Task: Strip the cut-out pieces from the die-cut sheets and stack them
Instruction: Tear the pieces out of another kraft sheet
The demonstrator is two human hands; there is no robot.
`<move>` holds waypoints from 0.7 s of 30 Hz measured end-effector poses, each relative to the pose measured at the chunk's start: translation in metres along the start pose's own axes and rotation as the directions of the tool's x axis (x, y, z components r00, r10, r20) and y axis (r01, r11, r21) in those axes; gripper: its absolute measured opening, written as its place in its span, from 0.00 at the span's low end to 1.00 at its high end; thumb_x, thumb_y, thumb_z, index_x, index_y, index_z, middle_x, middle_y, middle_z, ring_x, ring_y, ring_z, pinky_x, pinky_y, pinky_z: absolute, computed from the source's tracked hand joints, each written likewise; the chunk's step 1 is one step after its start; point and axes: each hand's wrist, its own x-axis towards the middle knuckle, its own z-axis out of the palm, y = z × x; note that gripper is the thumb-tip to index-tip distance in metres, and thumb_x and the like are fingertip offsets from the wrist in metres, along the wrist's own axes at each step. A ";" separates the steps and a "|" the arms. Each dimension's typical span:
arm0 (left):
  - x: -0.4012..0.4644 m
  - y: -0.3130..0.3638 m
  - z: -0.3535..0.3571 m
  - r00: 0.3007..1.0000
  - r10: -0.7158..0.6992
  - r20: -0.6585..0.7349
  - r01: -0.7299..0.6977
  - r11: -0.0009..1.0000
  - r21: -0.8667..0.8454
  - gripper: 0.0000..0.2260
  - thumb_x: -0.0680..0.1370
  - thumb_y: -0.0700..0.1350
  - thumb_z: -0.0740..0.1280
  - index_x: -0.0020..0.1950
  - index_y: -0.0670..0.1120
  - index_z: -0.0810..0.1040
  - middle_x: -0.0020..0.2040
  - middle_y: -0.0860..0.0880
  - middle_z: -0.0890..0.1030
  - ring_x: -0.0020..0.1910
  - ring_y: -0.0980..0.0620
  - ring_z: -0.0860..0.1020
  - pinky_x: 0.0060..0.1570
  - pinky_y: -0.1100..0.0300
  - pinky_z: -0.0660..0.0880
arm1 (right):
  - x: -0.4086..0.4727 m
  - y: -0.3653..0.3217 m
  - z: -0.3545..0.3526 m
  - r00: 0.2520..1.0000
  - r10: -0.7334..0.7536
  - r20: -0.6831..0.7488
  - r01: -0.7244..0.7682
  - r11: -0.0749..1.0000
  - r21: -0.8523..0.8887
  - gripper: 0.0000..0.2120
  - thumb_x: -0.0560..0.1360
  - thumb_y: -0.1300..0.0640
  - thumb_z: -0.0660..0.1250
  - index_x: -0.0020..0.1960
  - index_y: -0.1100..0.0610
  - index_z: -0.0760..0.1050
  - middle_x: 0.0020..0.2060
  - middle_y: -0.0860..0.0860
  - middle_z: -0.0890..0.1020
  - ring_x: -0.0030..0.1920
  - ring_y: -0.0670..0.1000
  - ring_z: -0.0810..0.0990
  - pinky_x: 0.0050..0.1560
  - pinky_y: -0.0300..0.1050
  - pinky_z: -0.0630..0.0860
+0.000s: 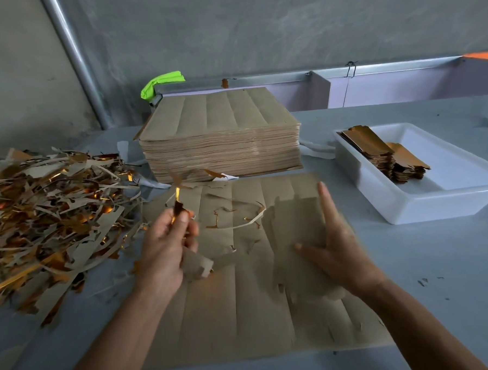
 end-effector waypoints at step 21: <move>-0.016 -0.001 0.017 0.802 0.099 0.589 0.280 0.809 -0.517 0.11 0.66 0.46 0.77 0.42 0.43 0.79 0.26 0.51 0.71 0.18 0.59 0.64 0.18 0.70 0.62 | 0.035 -0.040 0.065 0.674 0.578 0.460 -0.735 0.590 0.334 0.25 0.72 0.43 0.69 0.56 0.64 0.78 0.49 0.61 0.83 0.49 0.60 0.82 0.52 0.51 0.79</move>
